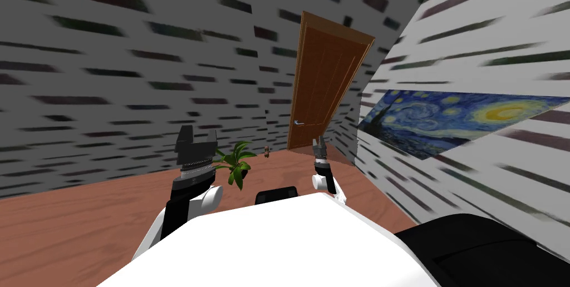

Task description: Pull the door open

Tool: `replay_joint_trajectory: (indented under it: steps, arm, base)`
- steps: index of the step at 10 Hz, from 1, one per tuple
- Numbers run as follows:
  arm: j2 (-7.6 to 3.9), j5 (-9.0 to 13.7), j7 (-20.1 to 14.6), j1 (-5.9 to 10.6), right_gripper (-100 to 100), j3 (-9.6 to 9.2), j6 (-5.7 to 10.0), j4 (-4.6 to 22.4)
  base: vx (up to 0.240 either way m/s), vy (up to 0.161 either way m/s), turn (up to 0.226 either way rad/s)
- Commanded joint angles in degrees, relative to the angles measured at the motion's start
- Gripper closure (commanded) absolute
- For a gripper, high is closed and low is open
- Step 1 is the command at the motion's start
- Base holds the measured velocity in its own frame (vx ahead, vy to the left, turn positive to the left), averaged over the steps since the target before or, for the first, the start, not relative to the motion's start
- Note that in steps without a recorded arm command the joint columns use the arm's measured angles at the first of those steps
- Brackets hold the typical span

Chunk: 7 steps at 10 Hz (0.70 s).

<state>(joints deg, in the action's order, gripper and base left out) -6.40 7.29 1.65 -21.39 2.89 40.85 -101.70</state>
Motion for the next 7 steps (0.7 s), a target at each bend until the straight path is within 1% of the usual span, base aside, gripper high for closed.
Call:
replay_joint_trajectory:
  steps: [1,7]
  arm:
    - [-0.62,0.1,-0.7,0.69,-100,0.15,0.10,2.1]
    - [-2.77,0.5,-3.1,2.59,-100,0.34,1.78,11.1]
  base:
    - [0.089,-0.029,0.088]
    - [0.100,-0.038,0.079]
